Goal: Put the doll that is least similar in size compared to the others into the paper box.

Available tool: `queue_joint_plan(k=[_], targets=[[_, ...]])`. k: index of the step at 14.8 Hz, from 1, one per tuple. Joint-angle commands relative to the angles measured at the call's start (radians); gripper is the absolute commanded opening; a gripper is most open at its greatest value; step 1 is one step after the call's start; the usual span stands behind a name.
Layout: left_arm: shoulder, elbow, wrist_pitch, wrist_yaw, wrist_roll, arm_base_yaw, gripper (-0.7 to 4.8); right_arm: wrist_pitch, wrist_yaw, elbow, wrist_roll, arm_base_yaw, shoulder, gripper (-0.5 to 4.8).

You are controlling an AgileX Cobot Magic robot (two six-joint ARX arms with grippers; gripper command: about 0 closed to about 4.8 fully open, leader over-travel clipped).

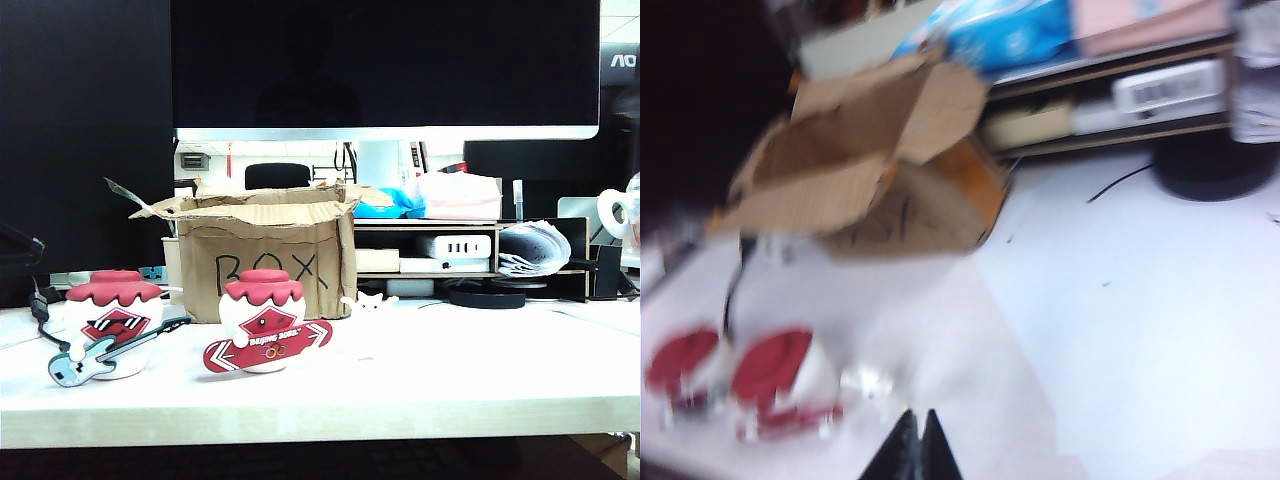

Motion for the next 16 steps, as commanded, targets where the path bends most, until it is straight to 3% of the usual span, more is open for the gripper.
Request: queue_joint_plan(k=[1, 4, 6, 7, 8, 9, 16], targets=[[0.001, 0.001, 0.013, 0.004, 0.0, 0.002, -0.05, 0.0, -0.102, 0.092, -0.171, 0.079, 0.237, 0.12], [0.001, 0.001, 0.013, 0.004, 0.0, 0.002, -0.05, -0.037, -0.109, 0.251, -0.28, 0.19, 0.563, 0.24], [0.001, 0.001, 0.013, 0.003, 0.0, 0.002, -0.05, -0.159, -0.098, 0.414, -0.347, 0.222, 0.782, 1.51], [0.001, 0.001, 0.013, 0.004, 0.0, 0.002, -0.05, -0.233, -0.098, 0.525, -0.351, 0.226, 0.916, 2.69], [0.001, 0.001, 0.013, 0.004, 0.0, 0.002, -0.05, -0.264, -0.091, 0.572, -0.352, 0.226, 0.97, 3.54], [0.001, 0.001, 0.014, 0.003, 0.0, 0.002, -0.05, -0.298, -0.082, 0.627, -0.365, 0.226, 1.034, 4.79], [0.001, 0.001, 0.013, 0.004, 0.0, 0.002, -0.05, -0.192, -0.132, 0.663, -0.366, 0.231, 1.142, 4.79]])
